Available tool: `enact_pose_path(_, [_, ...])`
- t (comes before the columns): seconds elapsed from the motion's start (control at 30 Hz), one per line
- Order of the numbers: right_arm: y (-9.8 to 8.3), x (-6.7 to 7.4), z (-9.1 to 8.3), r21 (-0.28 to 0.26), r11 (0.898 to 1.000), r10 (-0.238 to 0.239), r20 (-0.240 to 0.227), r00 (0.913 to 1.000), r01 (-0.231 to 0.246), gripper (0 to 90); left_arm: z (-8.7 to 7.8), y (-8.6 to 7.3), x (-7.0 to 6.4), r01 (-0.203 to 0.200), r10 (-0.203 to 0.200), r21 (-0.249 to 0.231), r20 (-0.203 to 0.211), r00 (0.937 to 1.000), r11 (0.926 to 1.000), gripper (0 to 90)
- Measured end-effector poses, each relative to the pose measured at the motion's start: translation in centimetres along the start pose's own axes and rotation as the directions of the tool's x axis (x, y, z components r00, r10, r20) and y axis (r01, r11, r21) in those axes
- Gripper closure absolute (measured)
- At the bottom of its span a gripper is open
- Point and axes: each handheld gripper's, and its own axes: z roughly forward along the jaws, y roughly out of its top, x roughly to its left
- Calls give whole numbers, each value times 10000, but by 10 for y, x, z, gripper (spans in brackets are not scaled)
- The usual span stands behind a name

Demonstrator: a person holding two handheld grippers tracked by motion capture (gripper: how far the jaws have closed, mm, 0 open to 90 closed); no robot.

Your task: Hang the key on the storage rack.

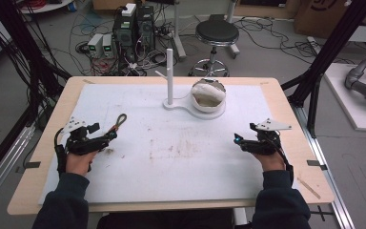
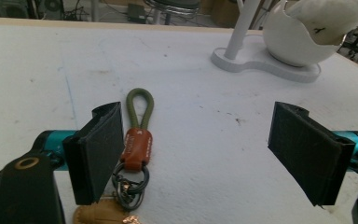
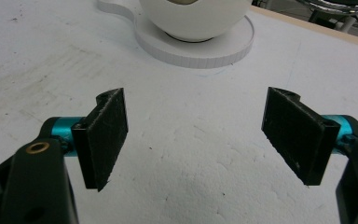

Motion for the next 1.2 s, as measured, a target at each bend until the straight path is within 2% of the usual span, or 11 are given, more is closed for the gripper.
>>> enact_pose_path(0.1, [-1,0,1,14,10000,59,-72,10000,-59,229,-3,1,3,-70,72,60,-465,9989,10000,183])
enact_pose_path(0.27, [-1,-1,0,6,9999,169,-89,9998,-169,228,0,-4,8,2,42,500,-877,9961,9987,189])
enact_pose_path(0.33, [-1,0,0,9,9999,140,-112,9998,-140,229,7,-9,14,362,-257,920,-1136,9932,9951,238])
enact_pose_path(0.4, [-1,0,0,-19,9999,132,-126,9998,-132,229,10,-10,15,450,-318,1036,-1250,9916,9936,289])
enact_pose_path(0.43, [-1,-1,1,-29,9999,110,-148,9998,-110,229,16,-12,17,294,-94,1371,-1443,9895,9901,307])
enact_pose_path(0.57, [-1,-1,3,16,10000,98,-187,9998,-97,231,25,-14,22,237,88,1880,-1701,9854,9819,343])
enact_pose_path(0.73, [-1,-2,5,45,9998,217,-302,9993,-216,232,36,-7,23,23,347,2270,-1588,9867,9739,316])
enact_pose_path(0.83, [0,-1,7,64,9999,146,-350,9993,-144,232,51,-6,23,-390,897,3159,-1474,9850,9480,335])
enact_pose_path(0.9, [0,0,7,76,9999,128,-336,9994,-126,233,53,-8,20,-1103,1708,3413,-1526,9734,9335,436])
enact_pose_path(1.0, [0,-1,7,85,9998,170,-325,9993,-167,233,52,-8,18,-1319,1888,3380,-1413,9718,9319,635])
enact_pose_path(1.2, [0,-2,6,59,9997,220,-322,9992,-218,237,52,-7,18,-1199,1748,3319,-1406,9745,9357,674])
